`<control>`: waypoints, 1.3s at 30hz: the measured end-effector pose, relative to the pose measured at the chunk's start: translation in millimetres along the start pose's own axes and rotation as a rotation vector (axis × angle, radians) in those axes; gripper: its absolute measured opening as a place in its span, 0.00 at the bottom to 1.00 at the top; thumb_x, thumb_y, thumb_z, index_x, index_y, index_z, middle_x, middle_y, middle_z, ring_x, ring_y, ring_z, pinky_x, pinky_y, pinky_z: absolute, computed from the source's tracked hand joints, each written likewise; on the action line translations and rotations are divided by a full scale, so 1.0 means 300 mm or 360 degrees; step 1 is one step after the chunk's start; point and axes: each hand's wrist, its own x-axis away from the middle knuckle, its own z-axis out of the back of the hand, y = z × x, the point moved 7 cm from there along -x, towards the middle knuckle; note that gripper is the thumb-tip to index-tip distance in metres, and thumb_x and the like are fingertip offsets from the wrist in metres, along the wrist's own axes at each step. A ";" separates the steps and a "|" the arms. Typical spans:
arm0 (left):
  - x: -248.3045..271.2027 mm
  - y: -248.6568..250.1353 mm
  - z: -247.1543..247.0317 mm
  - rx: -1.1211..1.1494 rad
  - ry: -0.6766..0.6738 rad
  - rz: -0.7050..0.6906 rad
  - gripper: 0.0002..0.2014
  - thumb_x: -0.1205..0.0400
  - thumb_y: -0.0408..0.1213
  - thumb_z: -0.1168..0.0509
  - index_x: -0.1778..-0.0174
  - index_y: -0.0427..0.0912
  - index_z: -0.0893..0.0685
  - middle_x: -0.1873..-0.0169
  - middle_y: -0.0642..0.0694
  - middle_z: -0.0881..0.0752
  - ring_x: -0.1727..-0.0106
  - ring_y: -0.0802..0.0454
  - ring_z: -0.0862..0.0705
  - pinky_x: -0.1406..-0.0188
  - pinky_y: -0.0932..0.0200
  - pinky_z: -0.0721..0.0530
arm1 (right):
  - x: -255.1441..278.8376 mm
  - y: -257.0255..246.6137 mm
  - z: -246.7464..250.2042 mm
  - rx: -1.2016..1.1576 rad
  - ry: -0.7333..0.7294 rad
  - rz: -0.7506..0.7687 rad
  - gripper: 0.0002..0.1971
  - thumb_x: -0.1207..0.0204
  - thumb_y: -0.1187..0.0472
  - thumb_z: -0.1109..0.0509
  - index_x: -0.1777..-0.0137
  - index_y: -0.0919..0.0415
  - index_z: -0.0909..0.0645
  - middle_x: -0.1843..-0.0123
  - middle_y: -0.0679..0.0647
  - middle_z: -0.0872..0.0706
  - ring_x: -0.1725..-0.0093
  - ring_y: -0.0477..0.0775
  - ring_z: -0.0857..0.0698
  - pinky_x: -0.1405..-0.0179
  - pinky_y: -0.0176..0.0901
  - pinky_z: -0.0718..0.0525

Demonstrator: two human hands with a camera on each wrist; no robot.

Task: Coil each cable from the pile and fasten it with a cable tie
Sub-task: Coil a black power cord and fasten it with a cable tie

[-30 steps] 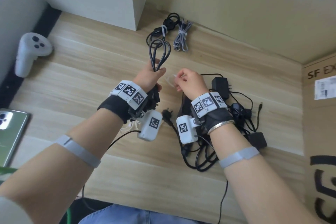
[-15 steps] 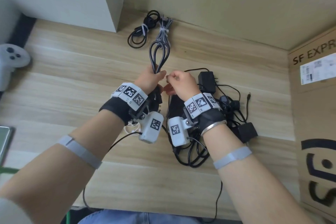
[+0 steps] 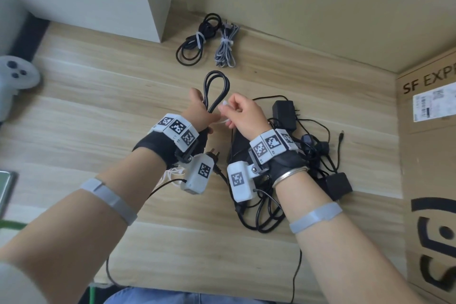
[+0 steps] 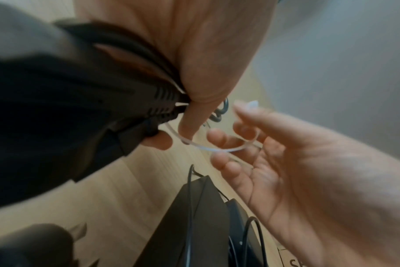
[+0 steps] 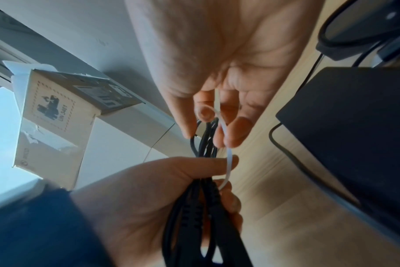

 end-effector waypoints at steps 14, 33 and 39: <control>-0.040 -0.016 -0.005 -0.0157 -0.0026 -0.0091 0.28 0.22 0.30 0.35 0.32 0.32 0.45 0.32 0.31 0.31 0.48 0.43 0.20 0.75 0.66 0.35 | -0.062 -0.048 -0.066 0.0350 -0.0068 0.0254 0.15 0.17 0.55 0.42 0.68 0.51 0.26 0.55 0.61 0.11 0.60 0.63 0.17 0.52 0.57 0.19; -0.015 0.055 0.083 -0.0184 0.0062 -0.0654 0.04 0.19 0.28 0.39 0.55 0.41 0.23 0.60 0.47 0.22 0.59 0.43 0.19 0.59 0.50 0.16 | -0.036 0.019 -0.046 0.0149 -0.0024 0.0130 0.06 0.17 0.60 0.41 0.53 0.60 0.24 0.58 0.58 0.15 0.58 0.57 0.13 0.54 0.48 0.11; -0.001 0.081 0.088 -0.0419 0.0156 -0.0760 0.02 0.22 0.31 0.33 0.57 0.36 0.19 0.59 0.44 0.21 0.58 0.45 0.20 0.54 0.44 0.15 | -0.034 0.027 -0.045 0.0224 0.0022 0.0159 0.05 0.17 0.55 0.44 0.52 0.50 0.28 0.61 0.51 0.13 0.59 0.53 0.12 0.51 0.58 0.13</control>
